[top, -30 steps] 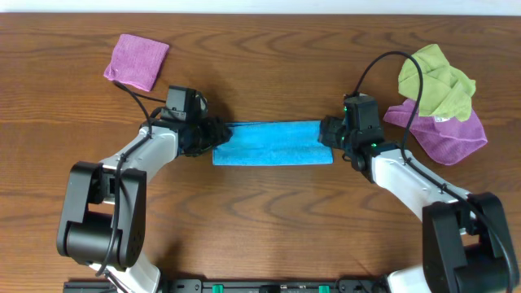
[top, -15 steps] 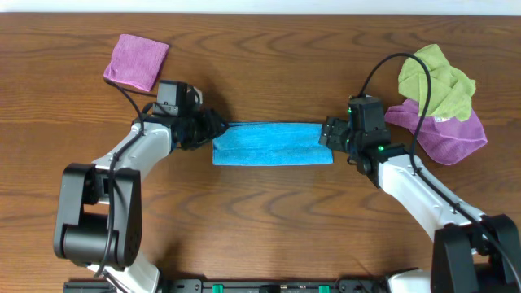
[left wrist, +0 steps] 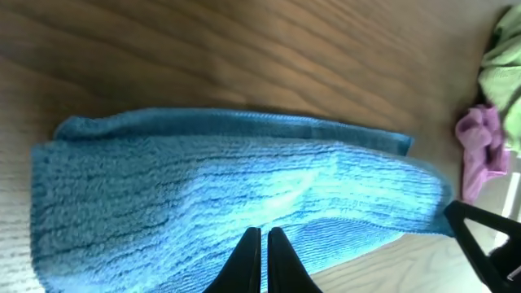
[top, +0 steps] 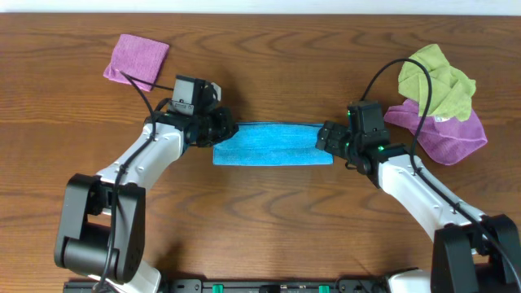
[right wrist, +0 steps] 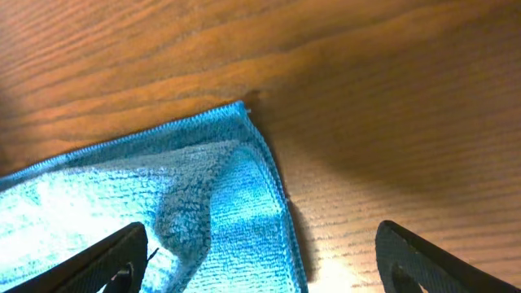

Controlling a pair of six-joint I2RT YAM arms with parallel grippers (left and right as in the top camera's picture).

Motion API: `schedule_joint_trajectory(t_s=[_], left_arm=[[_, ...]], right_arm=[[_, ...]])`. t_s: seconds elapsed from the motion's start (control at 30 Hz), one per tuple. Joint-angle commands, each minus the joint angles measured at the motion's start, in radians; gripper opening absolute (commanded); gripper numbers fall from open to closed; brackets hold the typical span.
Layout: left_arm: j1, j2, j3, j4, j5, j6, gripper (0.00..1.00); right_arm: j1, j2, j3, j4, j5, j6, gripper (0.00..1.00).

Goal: Fold the cloth
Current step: 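Stretch the blue cloth between both grippers and fold it lengthwise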

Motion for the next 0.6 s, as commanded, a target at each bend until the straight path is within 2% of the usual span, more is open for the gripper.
schedule_joint_trajectory(t_s=[0.0, 0.1, 0.23, 0.57], left_arm=[[-0.027, -0.008, 0.017, -0.028, -0.076, -0.005, 0.06], [-0.060, 0.004, 0.017, -0.073, -0.174, 0.001, 0.06], [-0.095, 0.046, 0.017, -0.078, -0.227, 0.011, 0.06], [-0.104, 0.113, 0.017, -0.047, -0.246, 0.006, 0.06]], right_arm=[[-0.005, -0.016, 0.001, -0.011, -0.017, 0.019, 0.90], [-0.005, -0.015, 0.001, -0.017, -0.017, 0.021, 0.92], [-0.005, -0.006, 0.001, -0.013, -0.013, 0.021, 0.93], [-0.004, 0.085, 0.001, 0.073, -0.027, 0.022, 0.92]])
